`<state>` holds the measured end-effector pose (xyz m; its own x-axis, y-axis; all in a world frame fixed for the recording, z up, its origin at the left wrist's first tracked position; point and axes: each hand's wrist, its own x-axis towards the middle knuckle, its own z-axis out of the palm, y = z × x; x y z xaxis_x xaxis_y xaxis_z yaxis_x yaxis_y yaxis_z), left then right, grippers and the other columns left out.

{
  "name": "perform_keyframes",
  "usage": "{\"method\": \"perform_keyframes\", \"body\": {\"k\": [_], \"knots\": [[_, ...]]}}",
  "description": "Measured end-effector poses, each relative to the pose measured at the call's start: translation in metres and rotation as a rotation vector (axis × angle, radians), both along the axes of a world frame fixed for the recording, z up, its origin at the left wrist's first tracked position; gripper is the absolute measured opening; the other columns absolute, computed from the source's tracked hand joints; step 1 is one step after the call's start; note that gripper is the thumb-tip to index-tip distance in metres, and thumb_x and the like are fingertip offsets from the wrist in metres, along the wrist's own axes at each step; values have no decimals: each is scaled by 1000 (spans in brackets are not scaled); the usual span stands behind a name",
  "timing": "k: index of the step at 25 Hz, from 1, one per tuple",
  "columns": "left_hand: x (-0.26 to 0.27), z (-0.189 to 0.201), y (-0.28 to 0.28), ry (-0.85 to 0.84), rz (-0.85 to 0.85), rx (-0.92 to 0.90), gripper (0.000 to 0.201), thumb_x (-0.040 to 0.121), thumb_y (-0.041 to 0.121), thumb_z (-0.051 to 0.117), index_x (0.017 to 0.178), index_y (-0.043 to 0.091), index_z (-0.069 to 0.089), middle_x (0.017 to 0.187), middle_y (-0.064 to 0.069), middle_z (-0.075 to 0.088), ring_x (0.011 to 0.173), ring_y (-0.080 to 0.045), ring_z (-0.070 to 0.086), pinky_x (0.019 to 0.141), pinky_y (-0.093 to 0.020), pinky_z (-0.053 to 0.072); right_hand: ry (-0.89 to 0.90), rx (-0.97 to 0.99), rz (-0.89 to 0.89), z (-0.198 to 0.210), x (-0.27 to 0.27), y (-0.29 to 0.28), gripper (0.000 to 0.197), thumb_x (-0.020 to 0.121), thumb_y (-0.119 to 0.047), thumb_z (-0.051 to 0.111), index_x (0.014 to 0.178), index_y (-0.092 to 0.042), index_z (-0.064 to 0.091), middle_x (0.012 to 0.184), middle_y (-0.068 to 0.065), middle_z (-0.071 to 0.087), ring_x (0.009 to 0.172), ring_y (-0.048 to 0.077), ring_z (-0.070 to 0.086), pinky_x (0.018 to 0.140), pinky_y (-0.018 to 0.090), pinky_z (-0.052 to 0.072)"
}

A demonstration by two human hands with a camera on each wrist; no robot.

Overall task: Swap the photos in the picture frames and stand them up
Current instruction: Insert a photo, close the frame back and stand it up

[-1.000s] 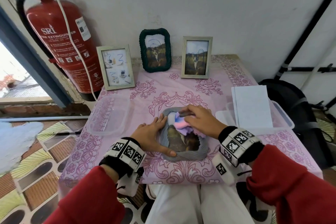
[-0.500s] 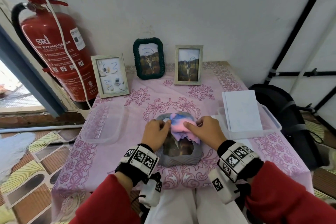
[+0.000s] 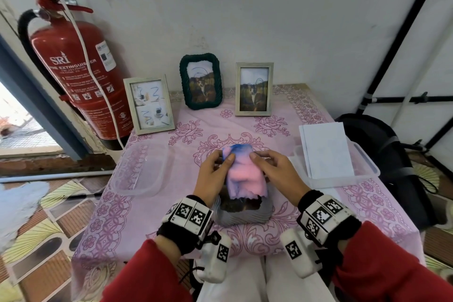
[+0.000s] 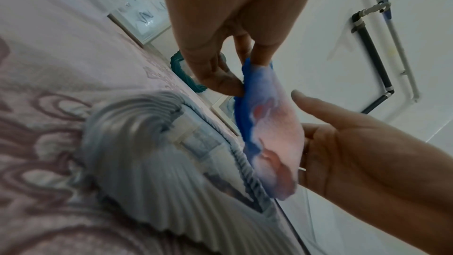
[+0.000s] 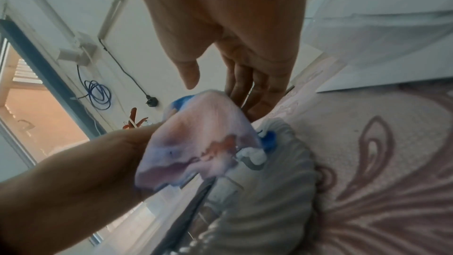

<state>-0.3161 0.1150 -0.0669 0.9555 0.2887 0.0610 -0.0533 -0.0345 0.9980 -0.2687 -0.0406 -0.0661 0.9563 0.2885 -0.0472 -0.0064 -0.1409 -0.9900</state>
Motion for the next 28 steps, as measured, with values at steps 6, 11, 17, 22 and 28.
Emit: {"method": "perform_keyframes", "body": {"k": [6, 11, 17, 22, 28], "knots": [[-1, -4, -6, 95, -55, -207, 27, 97, 24, 47, 106, 3, 61, 98, -9, 67, 87, -15, 63, 80, -27, 54, 60, 139, -56, 6, 4, 4, 13, 89, -9, 59, 101, -2, 57, 80, 10, 64, 68, 15, 60, 57, 22, 51], [-2, -10, -8, 24, -2, -99, 28, 97, 30, 44, 107, 8, 57, 103, -11, 64, 94, -16, 60, 87, -35, 49, 107, 115, -23, 3, -2, 6, 30, 86, -26, 64, 109, -8, 58, 89, 12, 70, 71, 19, 66, 58, 29, 52], [-7, -18, -8, 51, -26, -161, 13, 92, 26, 55, 97, 14, 54, 83, -4, 70, 73, -11, 66, 64, -24, 53, 63, 144, -40, 7, -2, 5, 21, 87, -6, 61, 106, 4, 62, 92, 19, 70, 79, 22, 66, 70, 28, 54], [-7, -19, -6, 2, 70, -6, 9, 88, 22, 62, 90, 13, 63, 98, -12, 65, 89, -21, 62, 80, -34, 51, 168, 203, 3, 11, -6, 6, 20, 90, -20, 57, 104, -7, 63, 91, 8, 68, 73, 15, 65, 61, 26, 53], [-14, -17, -13, 15, -47, -213, 26, 87, 13, 63, 105, 22, 47, 79, -3, 68, 73, -13, 62, 67, -25, 52, 56, 257, -58, 16, -7, 6, 15, 93, -12, 53, 97, 2, 59, 96, 21, 63, 85, 22, 58, 77, 36, 49]]}}
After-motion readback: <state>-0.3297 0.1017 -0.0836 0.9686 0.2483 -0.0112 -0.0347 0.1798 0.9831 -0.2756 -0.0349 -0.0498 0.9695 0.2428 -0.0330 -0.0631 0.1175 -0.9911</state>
